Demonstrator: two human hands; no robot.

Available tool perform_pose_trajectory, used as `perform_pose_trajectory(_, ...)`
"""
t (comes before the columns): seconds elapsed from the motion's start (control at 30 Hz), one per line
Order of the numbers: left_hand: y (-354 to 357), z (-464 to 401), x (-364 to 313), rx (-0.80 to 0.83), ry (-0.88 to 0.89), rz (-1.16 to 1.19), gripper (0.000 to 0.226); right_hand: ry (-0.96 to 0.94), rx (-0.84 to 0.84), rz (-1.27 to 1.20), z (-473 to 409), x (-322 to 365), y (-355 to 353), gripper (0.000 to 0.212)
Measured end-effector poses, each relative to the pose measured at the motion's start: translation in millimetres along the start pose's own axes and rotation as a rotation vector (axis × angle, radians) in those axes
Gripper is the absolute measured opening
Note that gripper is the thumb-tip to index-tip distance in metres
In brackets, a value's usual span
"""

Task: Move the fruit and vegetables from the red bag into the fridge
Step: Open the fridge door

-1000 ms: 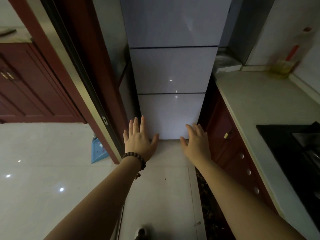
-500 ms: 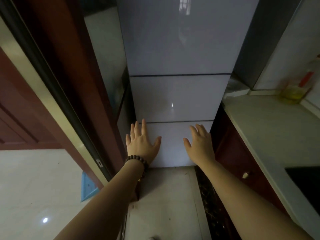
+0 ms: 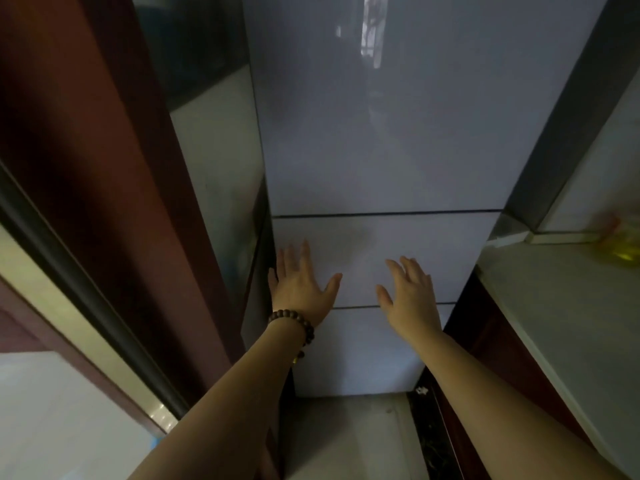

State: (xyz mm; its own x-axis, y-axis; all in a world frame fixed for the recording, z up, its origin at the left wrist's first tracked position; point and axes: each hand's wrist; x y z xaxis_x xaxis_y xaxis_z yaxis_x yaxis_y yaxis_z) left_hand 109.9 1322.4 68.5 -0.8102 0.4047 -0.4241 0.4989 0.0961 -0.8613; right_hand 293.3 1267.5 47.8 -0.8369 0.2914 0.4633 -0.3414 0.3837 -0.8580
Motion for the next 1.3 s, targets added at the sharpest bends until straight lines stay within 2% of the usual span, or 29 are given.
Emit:
perform_pose_trajectory(0.1,-2,-36,2,-0.046,-0.031,0.045,0.094,-0.013,0.002,0.005,-26,4,2,0.054)
perform_pose_trajectory(0.3,-19,-105,6,-0.251,-0.051,0.170,0.117,-0.030,-0.013,-0.002,-63,11,-8,0.055)
perform_pose_trajectory(0.5,-39,-163,21,-0.382,-0.073,0.195,0.125,-0.044,-0.066,-0.004,-81,3,-21,0.054)
perform_pose_trajectory(0.6,-46,-185,24,-0.427,-0.088,0.375,0.129,-0.023,-0.075,-0.005,-86,-4,-26,0.054)
perform_pose_trajectory(0.73,-51,-201,30,-0.462,-0.184,0.588,0.117,-0.018,-0.083,0.001,-81,-11,-31,0.054)
perform_pose_trajectory(0.9,-57,-204,41,-0.425,-0.193,0.542,0.098,0.010,-0.062,0.031,-65,-15,-35,0.056)
perform_pose_trajectory(1.07,-47,-171,40,-0.516,-0.116,0.517,0.090,0.040,-0.047,0.029,-46,-8,-39,0.056)
perform_pose_trajectory(1.3,-55,-129,37,-0.441,-0.052,0.389,0.083,0.056,-0.079,0.014,-5,7,-57,0.056)
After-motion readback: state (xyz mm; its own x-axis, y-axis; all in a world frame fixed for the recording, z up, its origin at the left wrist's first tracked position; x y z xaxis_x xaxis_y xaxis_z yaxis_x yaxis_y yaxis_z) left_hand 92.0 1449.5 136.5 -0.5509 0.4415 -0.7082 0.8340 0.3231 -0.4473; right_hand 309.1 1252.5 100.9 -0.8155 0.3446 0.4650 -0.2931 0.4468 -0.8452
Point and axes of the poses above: each hand's wrist, its own z-axis away from the middle knuckle, its own y-axis out of the palm, x = y × z, and after that the axes turned 12 degrees about y, right-handed
